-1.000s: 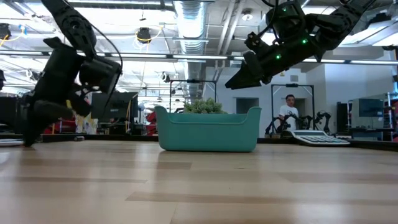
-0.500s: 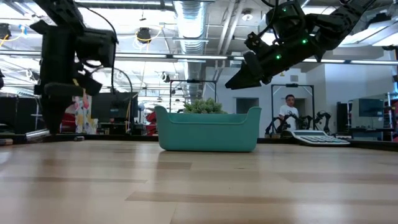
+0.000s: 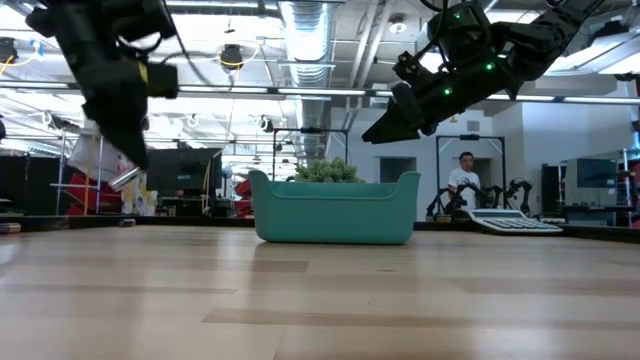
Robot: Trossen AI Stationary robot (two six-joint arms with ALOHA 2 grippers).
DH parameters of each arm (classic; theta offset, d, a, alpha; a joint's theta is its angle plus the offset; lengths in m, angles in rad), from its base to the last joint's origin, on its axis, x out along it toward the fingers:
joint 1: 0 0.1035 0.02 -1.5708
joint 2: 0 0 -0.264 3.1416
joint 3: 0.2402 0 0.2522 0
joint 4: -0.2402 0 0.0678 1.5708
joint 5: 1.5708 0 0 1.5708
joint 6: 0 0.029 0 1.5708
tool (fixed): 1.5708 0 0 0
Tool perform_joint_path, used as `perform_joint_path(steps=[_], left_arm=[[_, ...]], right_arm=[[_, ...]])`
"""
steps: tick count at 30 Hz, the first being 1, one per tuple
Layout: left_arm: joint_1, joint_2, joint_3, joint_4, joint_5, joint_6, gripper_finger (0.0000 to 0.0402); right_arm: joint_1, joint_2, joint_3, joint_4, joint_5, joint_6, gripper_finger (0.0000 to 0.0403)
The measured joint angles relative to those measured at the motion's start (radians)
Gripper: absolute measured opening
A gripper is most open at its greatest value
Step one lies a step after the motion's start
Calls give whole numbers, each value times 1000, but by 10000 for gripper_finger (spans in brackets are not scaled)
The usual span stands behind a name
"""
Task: Sort batteries
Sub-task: Put the silver battery into the blue bin
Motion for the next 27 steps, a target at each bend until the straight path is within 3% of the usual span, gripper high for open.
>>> perform_joint_path(steps=[7, 27], left_arm=[[-58, -27, 0, 191, 133, 199, 39], [-292, -27, -23, 366, 510, 470, 39]], right_arm=[[0, 0, 0, 1, 0, 0, 240], [0, 0, 0, -1, 0, 17, 240]])
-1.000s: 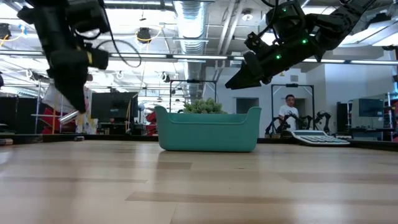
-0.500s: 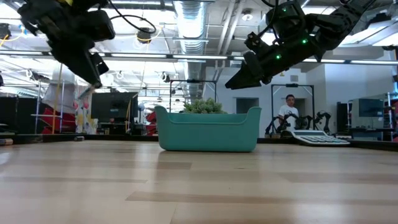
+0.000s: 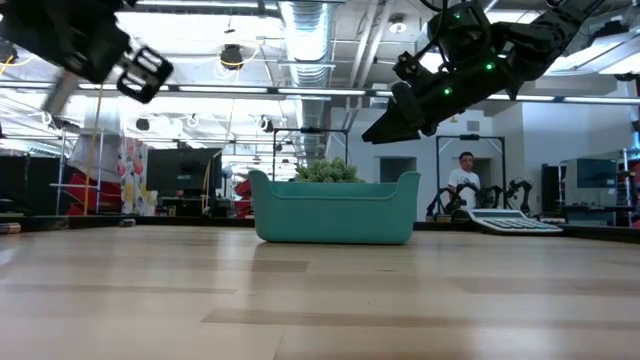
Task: Sort batteries
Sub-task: Put the silver battery into the blue bin
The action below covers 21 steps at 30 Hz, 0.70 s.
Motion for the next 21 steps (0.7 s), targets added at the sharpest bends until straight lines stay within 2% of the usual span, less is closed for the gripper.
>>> perform_joint_path(steps=[8, 15, 21], left_arm=[[-96, 0, 0, 40, 145, 157, 39], [-194, 0, 0, 41, 191, 176, 39], [-338, 0, 0, 74, 199, 171, 39]], right_arm=[[0, 0, 0, 0, 0, 4, 240], [0, 0, 0, 6, 0, 30, 240], [0, 0, 0, 14, 0, 61, 240]])
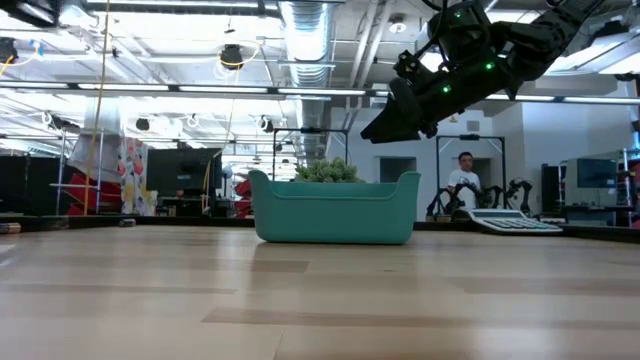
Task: Sort batteries
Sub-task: Put the silver battery into the blue bin, then put the black battery into the green bin
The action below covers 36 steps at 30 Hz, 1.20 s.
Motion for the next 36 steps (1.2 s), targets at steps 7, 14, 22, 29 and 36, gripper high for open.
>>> perform_joint_path(steps=[7, 14, 22, 29, 36], left_arm=[[-205, 10, 0, 105, -75, -49, 40], [-360, 89, -1, 140, -259, -126, 42], [-425, 227, -1, 245, -344, -225, 69], [-429, 253, -1, 273, -457, -328, 114], [-429, 251, -1, 243, -575, -432, 132]], right_arm=[[0, 0, 0, 0, 0, 20, 240], [-1, 0, 0, 20, 0, 26, 240], [0, 0, 0, 28, 0, 46, 240], [6, 0, 0, 53, 0, 49, 240], [21, 0, 0, 78, 0, 45, 240]])
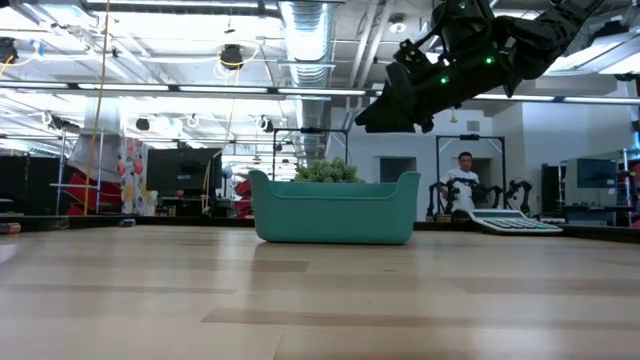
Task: Sort batteries
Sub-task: Put the black battery into the green bin
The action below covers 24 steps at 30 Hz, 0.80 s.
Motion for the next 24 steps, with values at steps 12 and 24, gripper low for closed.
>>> perform_joint_path(steps=[12, 24], left_arm=[[0, -32, 0, -93, -414, -95, 125], [19, -326, 1, -196, -1048, -51, 125]], right_arm=[[-1, 0, 5, -1, 0, -36, 240], [76, 160, 243, 3, -1, -194, 240]])
